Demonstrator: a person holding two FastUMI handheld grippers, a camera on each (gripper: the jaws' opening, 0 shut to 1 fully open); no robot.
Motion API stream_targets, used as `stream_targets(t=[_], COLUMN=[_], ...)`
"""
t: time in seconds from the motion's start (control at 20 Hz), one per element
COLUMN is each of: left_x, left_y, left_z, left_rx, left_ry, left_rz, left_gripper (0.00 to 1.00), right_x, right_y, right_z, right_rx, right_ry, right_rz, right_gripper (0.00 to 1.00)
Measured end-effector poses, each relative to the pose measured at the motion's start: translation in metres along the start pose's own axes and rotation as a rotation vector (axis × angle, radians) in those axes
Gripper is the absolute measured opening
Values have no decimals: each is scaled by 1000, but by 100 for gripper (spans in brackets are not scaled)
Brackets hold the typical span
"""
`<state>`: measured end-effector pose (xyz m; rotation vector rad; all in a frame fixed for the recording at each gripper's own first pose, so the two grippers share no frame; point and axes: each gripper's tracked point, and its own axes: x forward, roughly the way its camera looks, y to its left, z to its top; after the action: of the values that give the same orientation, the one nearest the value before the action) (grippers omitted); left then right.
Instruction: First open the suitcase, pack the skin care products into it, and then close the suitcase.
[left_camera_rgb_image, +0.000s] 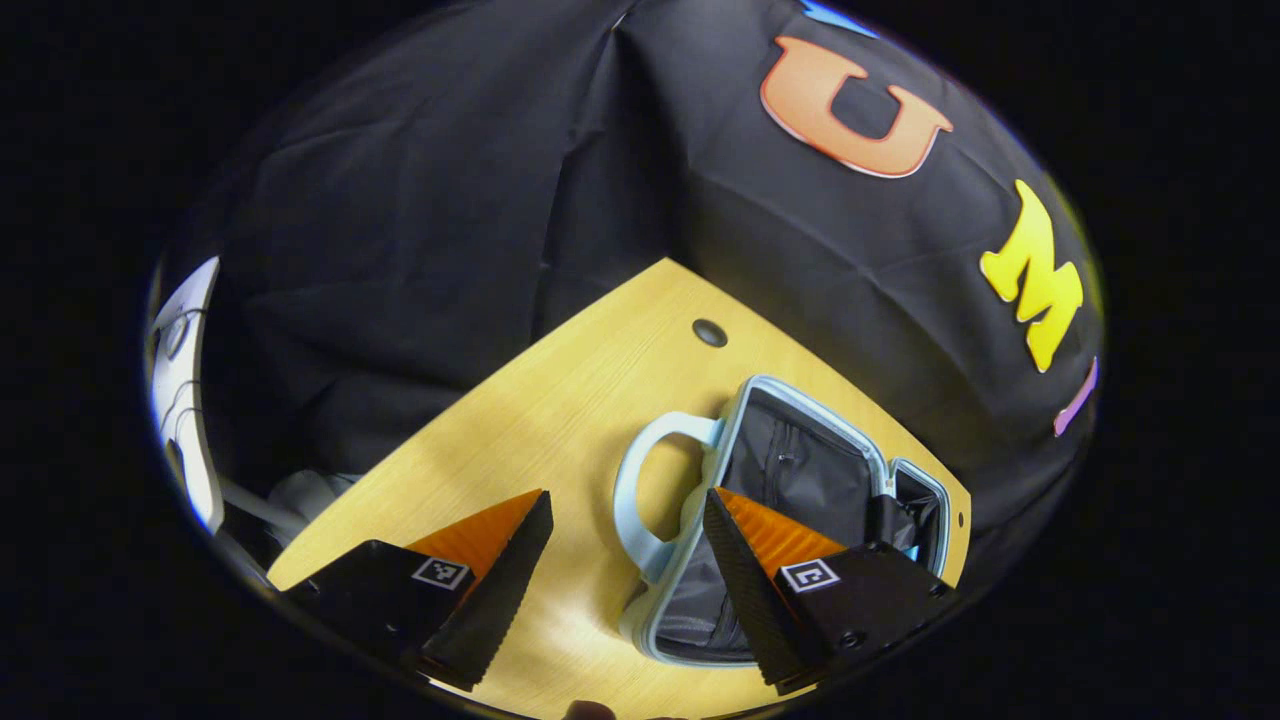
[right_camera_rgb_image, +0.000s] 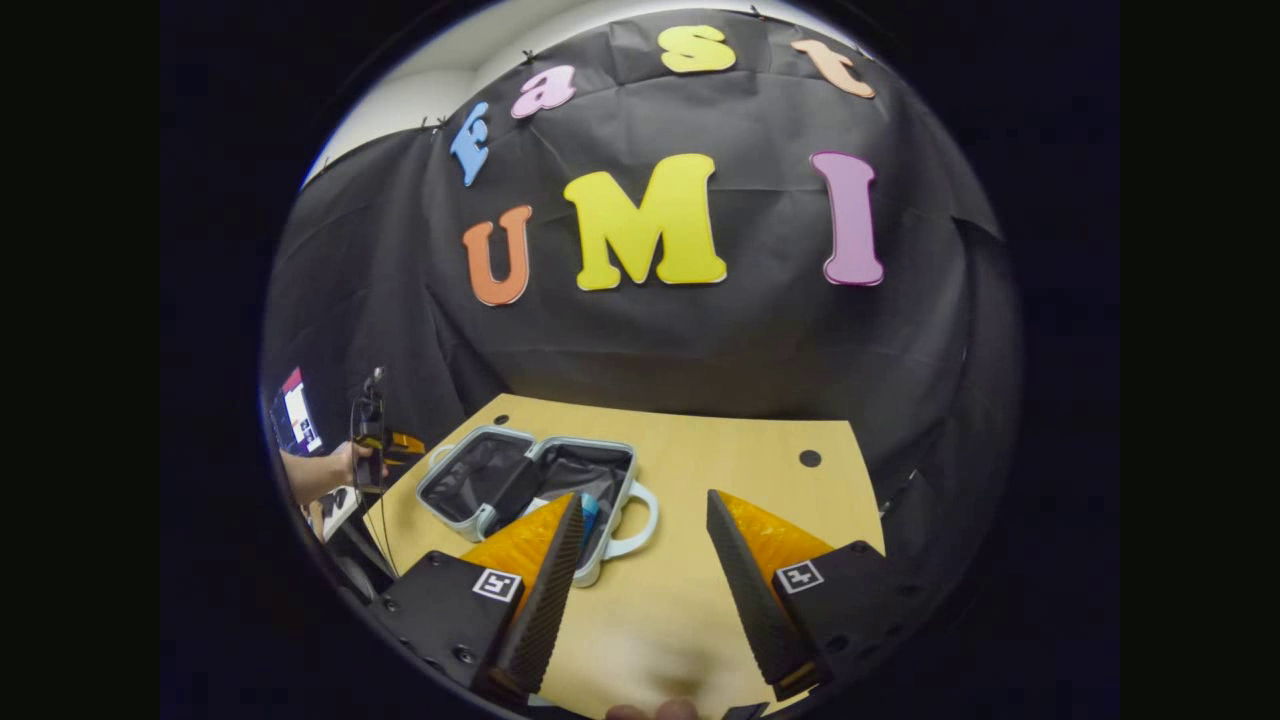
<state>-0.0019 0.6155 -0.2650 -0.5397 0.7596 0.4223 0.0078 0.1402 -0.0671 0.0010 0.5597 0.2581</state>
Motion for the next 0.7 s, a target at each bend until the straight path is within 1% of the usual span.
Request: stream_targets(t=[0.15,0.25,0.3,0.35,0.4,0.45,0.5,0.55,0.6,0.65,0.7], left_x=[27,41,47,52,56,60,64,66,67,68,70], left_y=[6,11,14,14,14,13,13,12,9,8,10], left_z=[-5,-9,-12,-14,-14,-13,-11,-11,-12,-13,-13], left_rx=[-32,-26,-21,-31,-45,-55,-56,-57,-67,-74,-75], left_ry=[34,54,67,83,89,88,82,82,90,92,98], left_rz=[38,71,93,101,111,117,120,119,114,125,135], left_gripper=[96,96,95,92,82,67,65,47,48,33,33], right_x=[-5,-9,-9,-9,-11,-13,-15,-16,-20,-24,-28], right_y=[-6,-12,-13,-15,-19,-23,-27,-30,-35,-39,-43], right_z=[-3,-6,-7,-7,-8,-8,-10,-12,-13,-15,-16], right_rx=[-8,0,5,10,14,18,26,37,50,65,77], right_ry=[9,15,17,19,21,21,22,22,23,24,22], right_rz=[-35,-53,-59,-69,-79,-92,-103,-114,-126,-134,-142], right_gripper=[74,74,74,74,74,74,74,74,74,74,74])
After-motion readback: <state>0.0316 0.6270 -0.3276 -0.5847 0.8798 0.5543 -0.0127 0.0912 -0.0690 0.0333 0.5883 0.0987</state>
